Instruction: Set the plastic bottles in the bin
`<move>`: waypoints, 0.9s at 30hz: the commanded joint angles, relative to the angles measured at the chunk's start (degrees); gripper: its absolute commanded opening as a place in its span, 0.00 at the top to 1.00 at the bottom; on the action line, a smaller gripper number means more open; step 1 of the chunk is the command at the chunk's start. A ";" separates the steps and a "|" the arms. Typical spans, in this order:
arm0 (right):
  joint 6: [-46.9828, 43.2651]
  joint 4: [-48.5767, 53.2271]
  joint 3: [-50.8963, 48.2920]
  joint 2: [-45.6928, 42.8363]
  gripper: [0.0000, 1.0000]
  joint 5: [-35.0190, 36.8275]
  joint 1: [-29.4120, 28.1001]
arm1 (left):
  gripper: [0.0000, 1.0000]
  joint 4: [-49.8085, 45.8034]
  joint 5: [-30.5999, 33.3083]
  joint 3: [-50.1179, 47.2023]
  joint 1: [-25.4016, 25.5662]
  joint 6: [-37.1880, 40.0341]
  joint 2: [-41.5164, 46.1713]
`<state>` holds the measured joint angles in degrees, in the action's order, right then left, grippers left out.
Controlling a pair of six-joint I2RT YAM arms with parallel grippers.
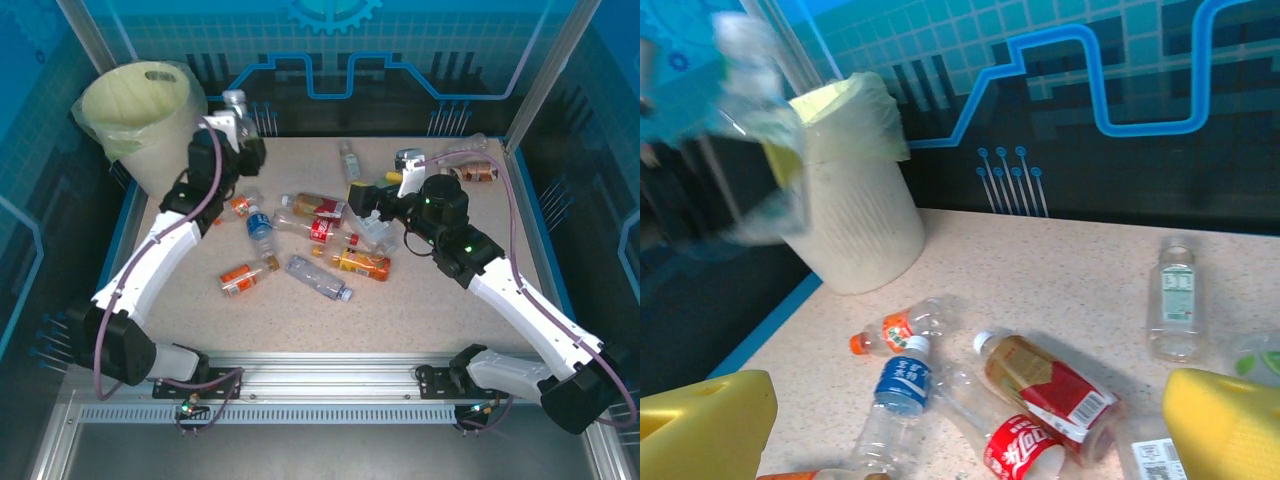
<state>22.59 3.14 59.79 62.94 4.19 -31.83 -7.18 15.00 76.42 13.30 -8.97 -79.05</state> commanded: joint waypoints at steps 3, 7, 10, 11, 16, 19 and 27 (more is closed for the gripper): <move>-2.29 1.19 -0.10 -0.54 0.00 3.46 -0.42 | 0.50 1.77 9.45 11.76 -7.08 2.97 -3.73; -1.69 1.34 -0.82 -0.53 0.00 5.55 -0.42 | 0.50 2.82 6.47 19.74 -14.47 -0.43 -9.95; 0.21 1.50 -1.38 -0.45 0.00 7.07 -0.39 | 0.48 3.88 -1.45 26.05 -20.76 -5.42 -16.50; 0.99 1.76 -1.43 -0.37 0.00 7.44 -0.36 | 0.47 2.97 -3.14 28.60 -22.20 -6.93 -18.63; 4.23 4.68 -1.04 0.60 0.00 9.33 -0.42 | 0.46 0.07 -11.05 39.05 -27.31 -14.31 -29.24; 5.89 6.86 -0.19 1.54 0.00 9.79 -0.42 | 0.46 -2.41 -18.94 46.25 -29.34 -16.83 -35.71; 7.11 9.77 1.83 3.81 0.00 9.00 -0.36 | 0.41 -12.34 -25.49 63.48 -30.35 -18.76 -49.72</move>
<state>28.40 11.03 59.05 66.28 12.23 -31.83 -16.29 -5.30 135.85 -16.71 -24.97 -126.78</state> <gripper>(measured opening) 0.999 0.590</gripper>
